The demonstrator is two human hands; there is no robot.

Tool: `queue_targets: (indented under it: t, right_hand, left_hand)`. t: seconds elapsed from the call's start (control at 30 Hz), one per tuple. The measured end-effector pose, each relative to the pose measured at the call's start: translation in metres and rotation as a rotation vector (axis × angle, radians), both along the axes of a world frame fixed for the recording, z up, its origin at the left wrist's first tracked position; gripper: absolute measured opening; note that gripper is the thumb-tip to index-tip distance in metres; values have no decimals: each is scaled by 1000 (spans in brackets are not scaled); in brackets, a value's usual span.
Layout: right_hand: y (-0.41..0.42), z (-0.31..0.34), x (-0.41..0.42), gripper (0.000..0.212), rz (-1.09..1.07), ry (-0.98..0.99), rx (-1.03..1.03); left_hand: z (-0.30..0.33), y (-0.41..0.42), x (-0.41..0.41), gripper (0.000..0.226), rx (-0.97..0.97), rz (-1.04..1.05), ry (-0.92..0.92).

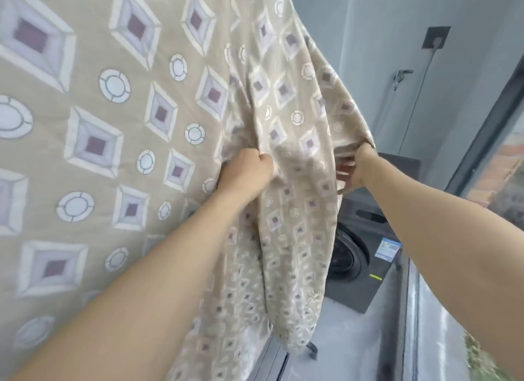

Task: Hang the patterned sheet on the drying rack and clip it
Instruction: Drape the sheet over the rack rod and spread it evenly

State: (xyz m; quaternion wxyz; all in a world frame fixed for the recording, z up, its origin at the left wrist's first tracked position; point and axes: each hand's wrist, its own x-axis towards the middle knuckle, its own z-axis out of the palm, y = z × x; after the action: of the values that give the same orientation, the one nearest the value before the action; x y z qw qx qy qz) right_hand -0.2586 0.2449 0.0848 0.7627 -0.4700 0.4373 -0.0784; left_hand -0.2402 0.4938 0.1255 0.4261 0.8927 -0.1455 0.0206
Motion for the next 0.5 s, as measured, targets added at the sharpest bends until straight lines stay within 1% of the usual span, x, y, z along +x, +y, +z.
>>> queue_targets:
  t: [0.03, 0.07, 0.1, 0.17, 0.2, 0.23, 0.27, 0.33, 0.37, 0.4, 0.43, 0.47, 0.5]
  right_hand:
    - [4, -1, -3, 58, 75, 35, -45]
    - [8, -1, -5, 53, 150, 59, -80]
    - [11, -2, -5, 48, 208, 71, -118]
    - [22, -1, -7, 35, 319, 53, -176]
    - [27, -1, -6, 30, 353, 24, -205]
    - [32, 0, -5, 31, 361, -12, -251]
    - [36, 1, -5, 41, 372, -47, -295]
    - [45, 5, -4, 64, 422, -91, -403]
    - [49, 9, -4, 69, 455, -105, -429]
    - [50, 11, -2, 72, 484, -125, -447]
    - [52, 13, 0, 76, 491, -135, -467]
    - [53, 17, 2, 78, 490, -161, -485]
    - [55, 23, 5, 74, 475, -189, -495]
  left_hand:
    - [0, -2, -2, 30, -6, -66, 171]
    - [0, -4, -4, 30, -61, -111, 242]
    - [0, -6, -6, 31, -111, -142, 194]
    - [2, -8, -19, 38, -8, -221, -117]
    - [3, -8, -24, 40, 41, -251, -232]
    - [4, -6, -27, 39, 81, -261, -288]
    - [6, -5, -25, 37, 137, -262, -260]
    - [7, -5, -11, 31, 250, -240, -76]
    - [11, -3, -7, 27, 286, -226, -13]
    - [15, -2, -5, 24, 307, -221, -6]
    - [20, 0, -4, 22, 331, -216, -37]
    - [27, 0, -7, 21, 364, -213, -105]
    - [33, 0, -11, 21, 398, -216, -179]
